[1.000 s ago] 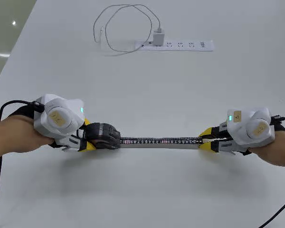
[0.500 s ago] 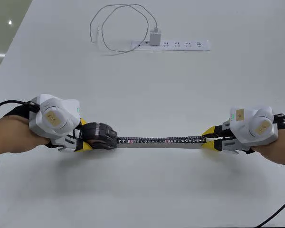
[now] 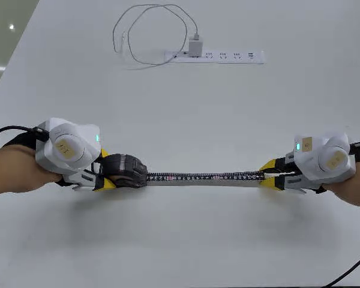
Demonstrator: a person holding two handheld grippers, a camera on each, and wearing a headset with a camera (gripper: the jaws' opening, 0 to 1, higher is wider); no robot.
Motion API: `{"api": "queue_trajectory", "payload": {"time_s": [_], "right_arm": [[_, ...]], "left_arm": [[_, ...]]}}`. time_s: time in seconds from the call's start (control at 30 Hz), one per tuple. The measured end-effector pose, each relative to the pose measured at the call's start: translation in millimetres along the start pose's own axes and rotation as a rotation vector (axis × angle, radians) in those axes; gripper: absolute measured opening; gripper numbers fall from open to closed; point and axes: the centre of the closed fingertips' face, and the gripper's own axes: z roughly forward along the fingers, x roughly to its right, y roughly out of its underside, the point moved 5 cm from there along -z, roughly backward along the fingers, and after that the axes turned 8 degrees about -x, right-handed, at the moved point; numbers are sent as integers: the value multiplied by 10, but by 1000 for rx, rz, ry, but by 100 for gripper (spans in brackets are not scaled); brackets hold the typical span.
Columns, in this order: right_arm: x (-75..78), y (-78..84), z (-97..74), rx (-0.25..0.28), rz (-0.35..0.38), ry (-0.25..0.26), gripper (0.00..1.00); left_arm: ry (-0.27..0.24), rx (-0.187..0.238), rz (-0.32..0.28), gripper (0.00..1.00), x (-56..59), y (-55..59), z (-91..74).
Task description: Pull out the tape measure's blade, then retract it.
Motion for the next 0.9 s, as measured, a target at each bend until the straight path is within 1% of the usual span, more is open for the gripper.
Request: {"api": "queue_trajectory", "payload": {"time_s": [0.33,0.4,0.43,0.57,0.77,0.9], "right_arm": [[-3,4,29,-29,-9,-7,8],[-1,0,27,-34,-3,-13,8],[0,-1,29,-37,17,-22,8],[7,2,35,-37,23,-31,9],[26,5,45,-51,19,-50,9],[29,3,51,-65,-1,-49,10]], "left_arm": [[-6,2,-4,26,1,-8,3],[-6,3,-5,27,2,-11,2],[-9,6,7,27,7,-15,2],[-13,8,8,27,6,-16,3],[-14,20,3,27,4,-17,1],[-14,25,5,27,6,-18,1]]}}
